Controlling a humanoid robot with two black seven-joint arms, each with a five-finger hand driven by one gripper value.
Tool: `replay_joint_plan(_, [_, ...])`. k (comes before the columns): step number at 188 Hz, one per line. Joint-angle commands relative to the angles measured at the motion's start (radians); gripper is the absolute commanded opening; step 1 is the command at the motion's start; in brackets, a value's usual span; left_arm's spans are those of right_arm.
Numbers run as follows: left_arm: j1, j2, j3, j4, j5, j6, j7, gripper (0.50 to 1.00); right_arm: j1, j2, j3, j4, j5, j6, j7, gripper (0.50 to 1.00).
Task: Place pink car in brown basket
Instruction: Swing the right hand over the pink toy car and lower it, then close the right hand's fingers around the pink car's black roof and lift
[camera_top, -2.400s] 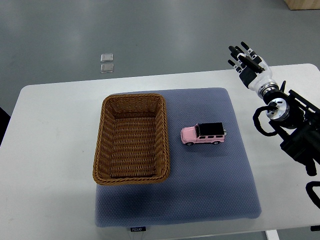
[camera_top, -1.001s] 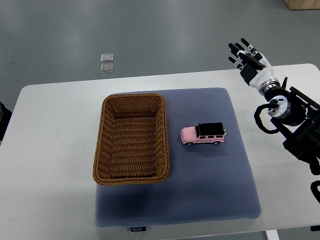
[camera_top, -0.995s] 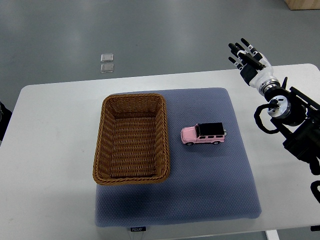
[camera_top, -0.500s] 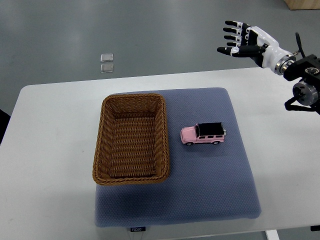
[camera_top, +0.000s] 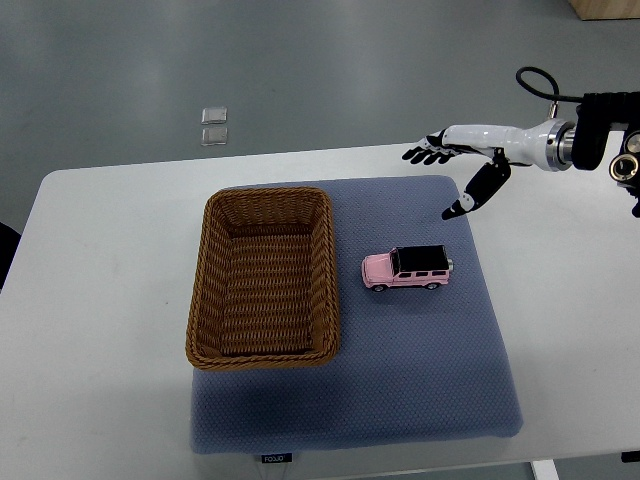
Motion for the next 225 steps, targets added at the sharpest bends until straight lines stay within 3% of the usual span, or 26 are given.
replay_joint_plan(1, [0.000,0.000,-0.001,0.000,0.000,0.000,0.000,1.000,0.001,0.031,-0.047,0.006,-0.111,0.000,-0.042,0.897])
replay_joint_plan(102, [0.000,0.000,-0.001,0.001,0.000,0.000,0.000,1.000,-0.051,0.143,-0.099,0.010,-0.232,-0.015,-0.081,0.895])
replay_joint_plan(159, [0.000,0.000,0.001,0.000,0.000,0.000,0.000,1.000,-0.097,0.204,-0.095,-0.097,-0.290,-0.040,-0.081,0.891])
replay_joint_plan(225, [0.000,0.000,0.001,0.000,0.000,0.000,0.000,1.000,-0.095,0.229,-0.090,-0.100,-0.281,-0.034,-0.081,0.891])
